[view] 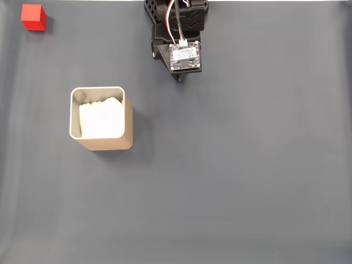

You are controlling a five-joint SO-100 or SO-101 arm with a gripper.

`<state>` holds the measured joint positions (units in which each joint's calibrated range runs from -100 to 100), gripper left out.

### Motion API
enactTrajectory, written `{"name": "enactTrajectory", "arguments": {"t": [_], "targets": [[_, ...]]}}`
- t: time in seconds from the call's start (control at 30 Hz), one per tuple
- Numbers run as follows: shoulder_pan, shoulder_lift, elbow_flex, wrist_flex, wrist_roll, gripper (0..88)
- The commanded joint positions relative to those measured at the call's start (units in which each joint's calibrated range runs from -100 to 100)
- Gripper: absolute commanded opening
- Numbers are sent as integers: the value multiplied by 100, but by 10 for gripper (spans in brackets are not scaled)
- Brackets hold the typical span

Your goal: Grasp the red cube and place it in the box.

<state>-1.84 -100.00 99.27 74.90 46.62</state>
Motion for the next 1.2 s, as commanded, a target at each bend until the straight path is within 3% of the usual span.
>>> {"name": "enactTrajectory", "arguments": {"t": [0.0,0.87,1.17], "targets": [[53,0,73,97,20,1],[-40,0,64,65,93,1],[-40,0,64,-1347,-49,1]]}}
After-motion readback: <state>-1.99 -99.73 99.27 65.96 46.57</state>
